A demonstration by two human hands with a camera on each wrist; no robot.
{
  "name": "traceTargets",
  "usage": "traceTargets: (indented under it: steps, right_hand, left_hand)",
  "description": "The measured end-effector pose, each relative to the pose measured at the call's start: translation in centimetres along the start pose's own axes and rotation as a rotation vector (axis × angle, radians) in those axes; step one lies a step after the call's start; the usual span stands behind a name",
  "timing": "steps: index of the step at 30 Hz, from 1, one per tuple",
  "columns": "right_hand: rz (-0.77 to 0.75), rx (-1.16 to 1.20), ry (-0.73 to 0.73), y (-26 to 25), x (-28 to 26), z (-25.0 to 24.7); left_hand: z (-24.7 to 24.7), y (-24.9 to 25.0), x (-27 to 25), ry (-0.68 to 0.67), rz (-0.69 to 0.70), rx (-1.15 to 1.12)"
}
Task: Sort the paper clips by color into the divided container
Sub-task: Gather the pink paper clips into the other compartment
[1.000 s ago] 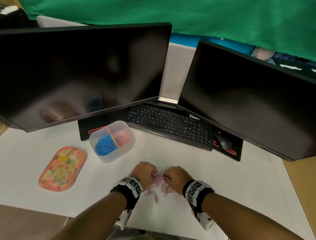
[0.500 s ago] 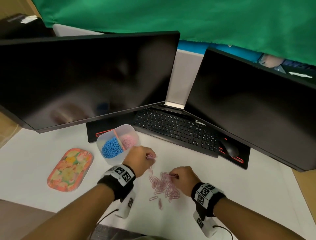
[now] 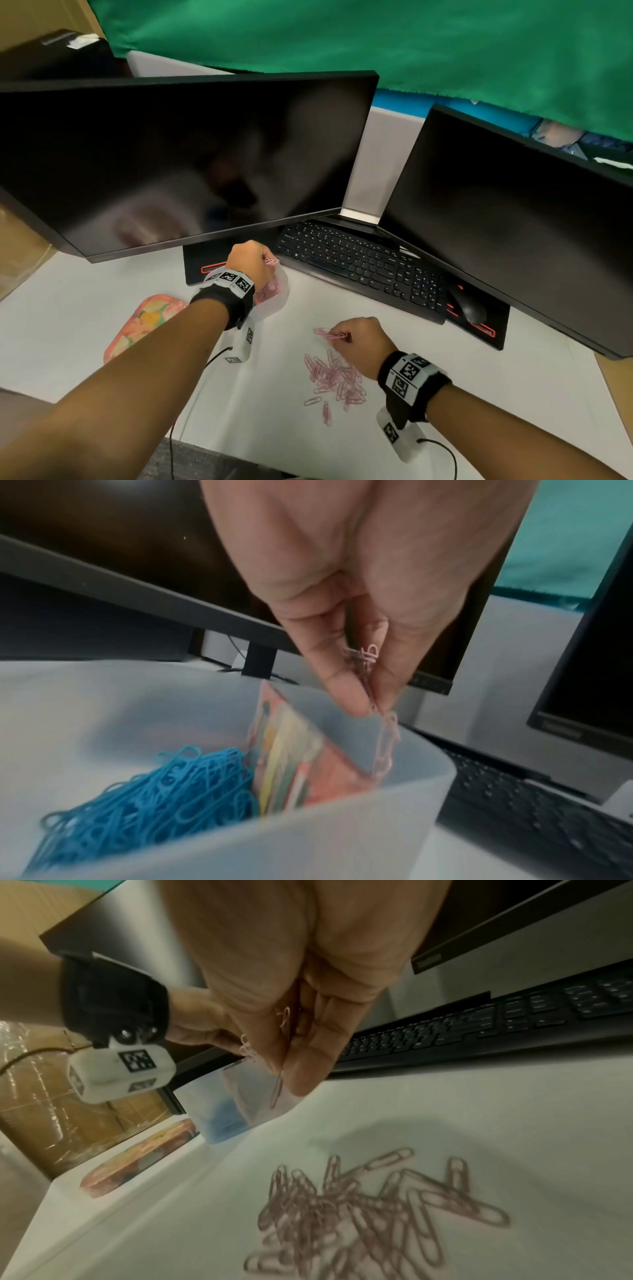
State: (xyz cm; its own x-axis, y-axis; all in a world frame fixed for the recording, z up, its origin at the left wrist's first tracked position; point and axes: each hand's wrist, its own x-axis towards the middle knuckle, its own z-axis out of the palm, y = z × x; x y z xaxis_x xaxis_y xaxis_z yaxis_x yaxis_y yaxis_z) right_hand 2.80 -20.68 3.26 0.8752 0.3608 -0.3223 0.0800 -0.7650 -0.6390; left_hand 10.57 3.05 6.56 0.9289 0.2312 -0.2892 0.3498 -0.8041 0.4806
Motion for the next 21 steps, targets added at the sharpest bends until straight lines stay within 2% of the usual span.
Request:
traceTargets:
  steps: [3,5,10,12,21]
  right_hand:
    - [-0.016,0.008,0.008,-1.8,1.0,-0.8]
    - [-0.028,0.023,0.024,-3.1,2.0,-1.2]
    - [-0.068,-0.004,0.058,-6.8,6.1,-1.8]
    - [-0.071,-0.011,0.061,-8.2,8.0,-1.5]
    - [0.029,-0.103,0.040,-11.9,13.3,0.2]
  left_hand:
    - [0.6,0.1,0.2,-0.045,-0.059,0.094]
    - [0.7,-0.3,0.4,0.003,-0.055,0.083]
    - [-1.1,-2.2,-0.2,0.147,-0.086,-0.173]
    - [-1.7,-3.1,-0.8,0.183,-0.075,-0.199]
    - [-1.7,-5.3,-4.2,0.170,-0.024,-0.184]
